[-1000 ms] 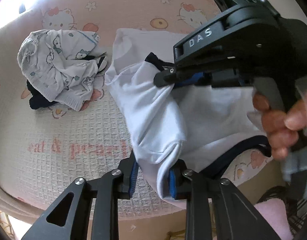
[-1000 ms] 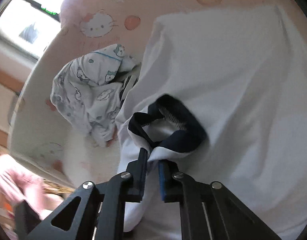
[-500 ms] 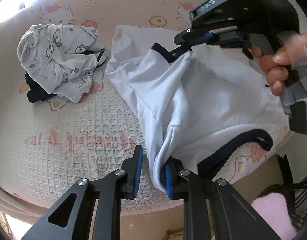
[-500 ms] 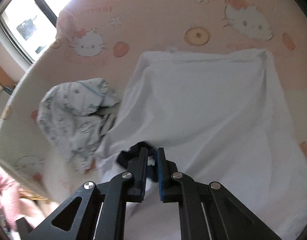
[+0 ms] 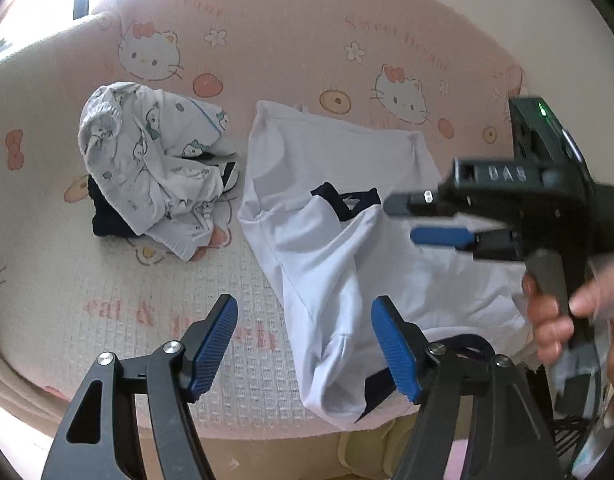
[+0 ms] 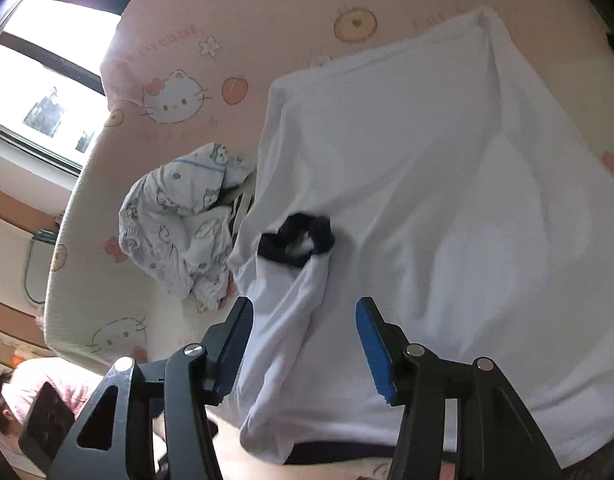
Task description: Fold clothes
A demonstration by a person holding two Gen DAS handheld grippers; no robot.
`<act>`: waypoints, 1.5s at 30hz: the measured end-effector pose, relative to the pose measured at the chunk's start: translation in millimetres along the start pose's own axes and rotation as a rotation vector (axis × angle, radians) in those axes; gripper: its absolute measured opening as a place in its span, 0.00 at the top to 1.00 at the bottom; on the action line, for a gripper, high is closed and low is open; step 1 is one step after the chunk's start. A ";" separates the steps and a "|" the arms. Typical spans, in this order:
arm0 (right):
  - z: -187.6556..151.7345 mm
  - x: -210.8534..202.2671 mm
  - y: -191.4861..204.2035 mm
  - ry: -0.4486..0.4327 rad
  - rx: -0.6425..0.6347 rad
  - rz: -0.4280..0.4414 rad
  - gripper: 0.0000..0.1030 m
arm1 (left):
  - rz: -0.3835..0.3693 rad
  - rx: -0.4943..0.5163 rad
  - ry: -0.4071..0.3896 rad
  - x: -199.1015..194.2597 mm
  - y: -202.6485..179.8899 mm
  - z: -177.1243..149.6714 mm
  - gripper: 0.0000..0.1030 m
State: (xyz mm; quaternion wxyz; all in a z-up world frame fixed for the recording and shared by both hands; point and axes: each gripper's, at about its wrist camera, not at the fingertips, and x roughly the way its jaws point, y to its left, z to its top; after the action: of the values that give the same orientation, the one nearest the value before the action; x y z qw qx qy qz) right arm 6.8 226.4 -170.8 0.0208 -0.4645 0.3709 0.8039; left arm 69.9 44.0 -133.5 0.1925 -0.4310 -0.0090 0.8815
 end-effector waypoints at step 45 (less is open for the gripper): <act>-46.2 54.5 29.2 0.107 -0.334 -0.368 1.00 | -0.084 -0.070 0.229 107.9 64.7 65.7 0.82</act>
State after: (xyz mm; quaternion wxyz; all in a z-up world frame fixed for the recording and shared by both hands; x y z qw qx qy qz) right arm -1.4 159.8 -209.0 0.0703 -0.5632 0.1427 0.8109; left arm -61.5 31.5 -185.6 0.2140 -0.5347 -0.0356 0.8167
